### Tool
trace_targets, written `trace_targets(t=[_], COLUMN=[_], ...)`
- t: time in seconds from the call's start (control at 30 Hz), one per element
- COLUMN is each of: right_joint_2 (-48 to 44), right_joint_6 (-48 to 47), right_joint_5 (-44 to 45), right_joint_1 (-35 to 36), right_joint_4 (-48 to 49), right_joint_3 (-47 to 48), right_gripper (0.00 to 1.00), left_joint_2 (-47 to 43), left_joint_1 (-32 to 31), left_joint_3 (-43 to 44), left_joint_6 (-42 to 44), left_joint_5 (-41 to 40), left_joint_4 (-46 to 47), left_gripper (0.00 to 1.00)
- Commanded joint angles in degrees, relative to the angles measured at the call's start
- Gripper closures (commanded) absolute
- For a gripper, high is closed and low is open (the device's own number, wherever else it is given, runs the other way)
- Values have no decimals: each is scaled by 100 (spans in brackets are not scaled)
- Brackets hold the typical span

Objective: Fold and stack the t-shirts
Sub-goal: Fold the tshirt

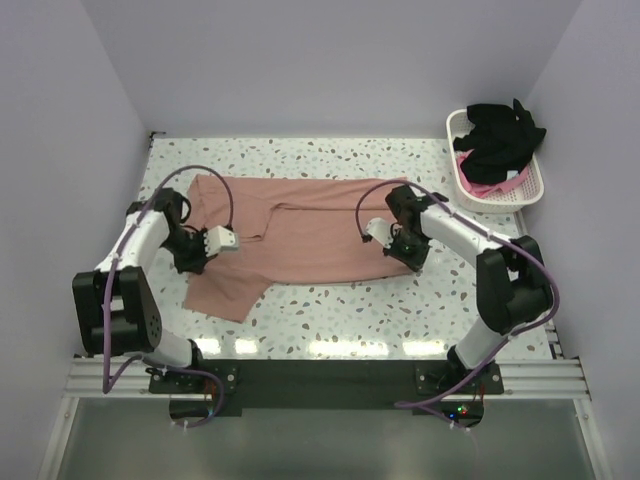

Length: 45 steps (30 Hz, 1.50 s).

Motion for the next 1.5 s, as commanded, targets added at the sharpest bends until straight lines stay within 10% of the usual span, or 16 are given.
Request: trace_targets(t=[0.0, 1.03, 1.47], right_joint_2=[150, 2515, 2822], right_joint_6=[-173, -1078, -1061], right_joint_5=[-128, -216, -242], right_joint_1=[-147, -991, -1097], right_joint_4=[-372, -1489, -1568], right_joint_3=[580, 3894, 4359], right_gripper=[100, 100, 100], left_joint_2=[365, 3469, 3935], left_joint_1=[51, -1, -28], left_joint_3=[755, 5044, 5344], left_joint_6=[-299, -1522, -1539], left_joint_5=[455, 534, 367], left_joint_4=[-379, -783, -493], left_gripper=[100, 100, 100])
